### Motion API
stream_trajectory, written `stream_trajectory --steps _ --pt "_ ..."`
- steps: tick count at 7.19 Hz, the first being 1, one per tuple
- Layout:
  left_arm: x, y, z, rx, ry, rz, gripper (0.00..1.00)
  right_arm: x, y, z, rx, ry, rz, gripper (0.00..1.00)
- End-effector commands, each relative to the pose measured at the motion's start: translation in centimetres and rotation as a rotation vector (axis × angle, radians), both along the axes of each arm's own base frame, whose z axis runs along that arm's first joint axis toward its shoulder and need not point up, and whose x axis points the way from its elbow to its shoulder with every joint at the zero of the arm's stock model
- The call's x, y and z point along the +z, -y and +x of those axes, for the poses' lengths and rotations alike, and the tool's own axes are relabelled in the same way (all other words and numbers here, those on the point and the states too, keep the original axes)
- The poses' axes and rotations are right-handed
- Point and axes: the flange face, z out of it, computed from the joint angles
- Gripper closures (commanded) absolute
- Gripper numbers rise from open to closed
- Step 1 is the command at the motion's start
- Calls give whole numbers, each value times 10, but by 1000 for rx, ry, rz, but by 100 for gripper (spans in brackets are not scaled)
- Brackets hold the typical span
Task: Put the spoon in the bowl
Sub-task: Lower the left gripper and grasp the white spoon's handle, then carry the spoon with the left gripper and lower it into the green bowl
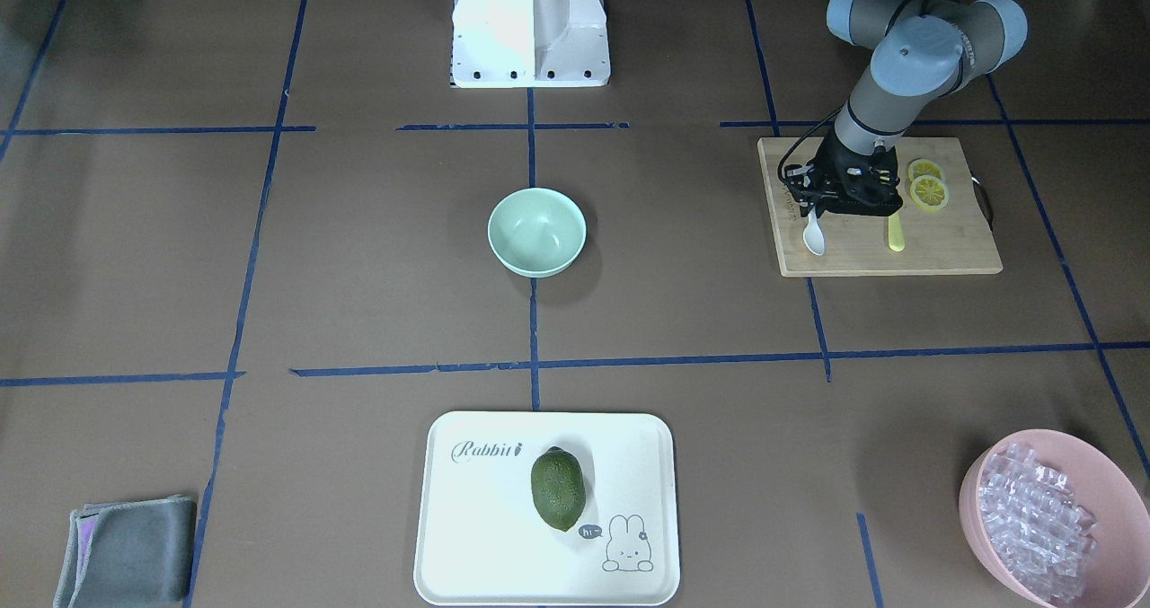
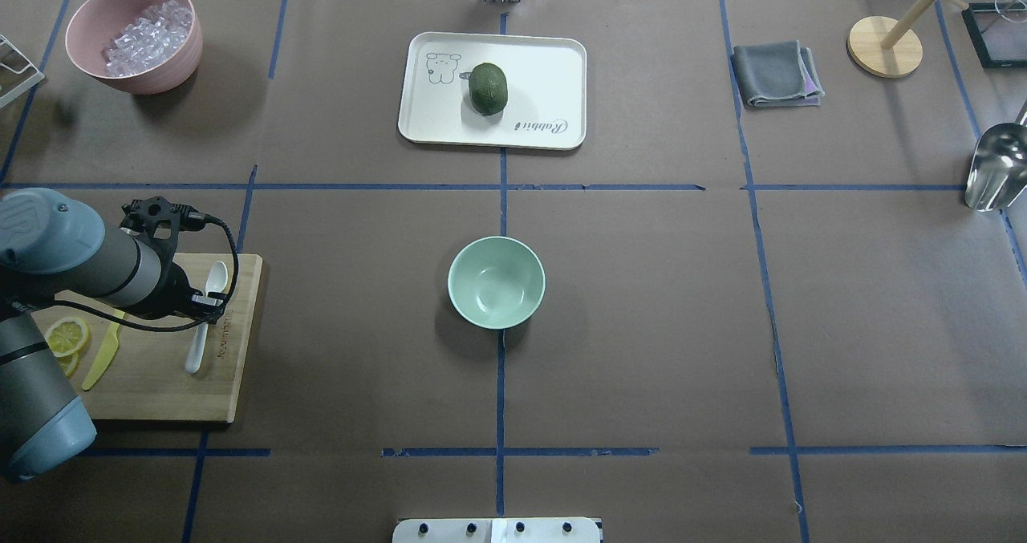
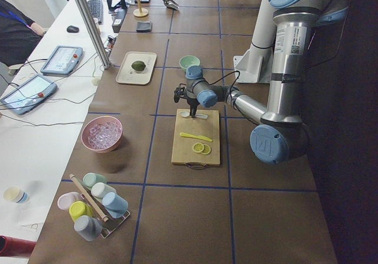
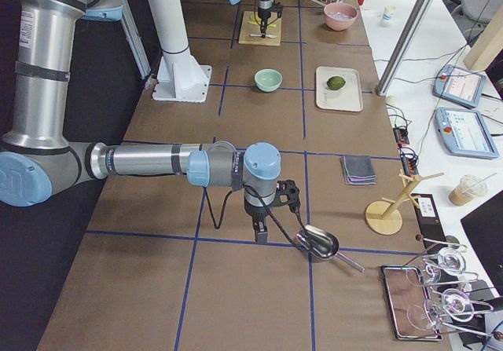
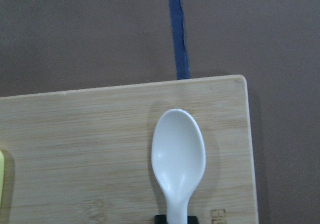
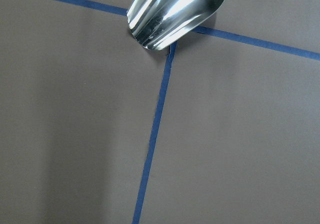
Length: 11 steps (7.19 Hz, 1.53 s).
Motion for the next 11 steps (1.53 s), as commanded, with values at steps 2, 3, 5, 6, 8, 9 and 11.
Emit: stream_trajectory --steps 2,3,5,6,8,9,11 --pt "-92 14 19 2 -17 5 100 0 0 0 1 0 0 0" --pt "-140 27 38 2 -30 14 100 1 0 0 1 0 -3 0" --pt "-199 21 107 6 -58 -39 100 1 1 0 2 0 -4 0" --pt "-248 17 163 11 -84 -65 100 2 0 0 2 -2 -6 0" --pt "-305 11 221 10 -105 -73 100 3 1 0 3 -2 -8 0" --pt "-315 14 229 11 -106 -74 100 3 1 0 3 -2 -8 0" --pt "-312 18 242 14 -86 -84 93 2 0 0 13 1 -15 0"
